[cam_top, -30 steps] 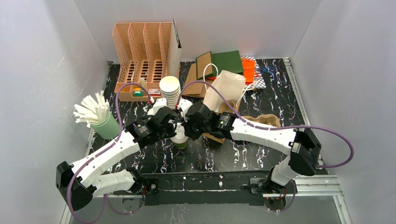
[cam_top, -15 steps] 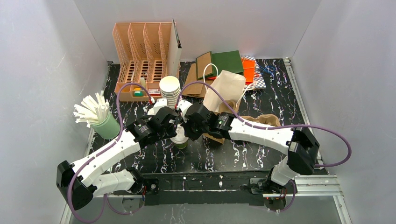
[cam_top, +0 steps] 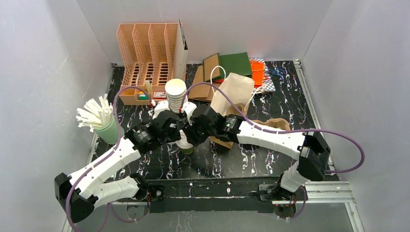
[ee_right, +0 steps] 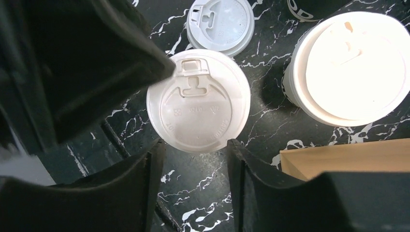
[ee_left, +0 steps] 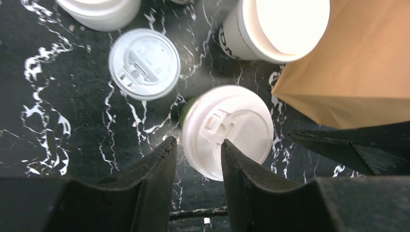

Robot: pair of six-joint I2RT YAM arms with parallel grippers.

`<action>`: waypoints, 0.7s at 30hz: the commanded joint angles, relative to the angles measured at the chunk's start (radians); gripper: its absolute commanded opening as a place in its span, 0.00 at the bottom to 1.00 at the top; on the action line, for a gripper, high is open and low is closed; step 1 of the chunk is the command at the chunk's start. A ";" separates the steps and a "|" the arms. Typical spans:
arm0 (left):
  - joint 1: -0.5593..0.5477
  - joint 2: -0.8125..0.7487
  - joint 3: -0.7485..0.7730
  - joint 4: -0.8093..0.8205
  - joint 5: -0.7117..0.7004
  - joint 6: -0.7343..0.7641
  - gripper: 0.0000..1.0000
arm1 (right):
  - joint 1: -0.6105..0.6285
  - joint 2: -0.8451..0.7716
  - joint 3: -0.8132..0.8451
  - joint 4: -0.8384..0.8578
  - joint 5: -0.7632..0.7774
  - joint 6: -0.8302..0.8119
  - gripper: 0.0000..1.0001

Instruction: Pack the takeout coffee

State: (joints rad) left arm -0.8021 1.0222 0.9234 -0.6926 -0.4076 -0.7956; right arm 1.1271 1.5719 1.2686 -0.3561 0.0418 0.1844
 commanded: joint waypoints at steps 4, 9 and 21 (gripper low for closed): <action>0.269 -0.086 -0.010 0.021 0.195 0.105 0.38 | 0.000 0.009 0.108 -0.065 -0.003 -0.034 0.93; 0.381 -0.081 -0.057 0.069 0.335 0.132 0.39 | 0.003 0.062 0.169 -0.112 -0.008 -0.030 0.98; 0.456 -0.127 -0.168 0.151 0.441 0.122 0.55 | 0.024 0.184 0.283 -0.204 0.085 -0.023 0.98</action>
State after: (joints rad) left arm -0.3637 0.9134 0.7822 -0.5579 -0.0212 -0.6792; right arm 1.1423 1.7489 1.4876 -0.5285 0.0845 0.1581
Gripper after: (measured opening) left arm 0.553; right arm 0.983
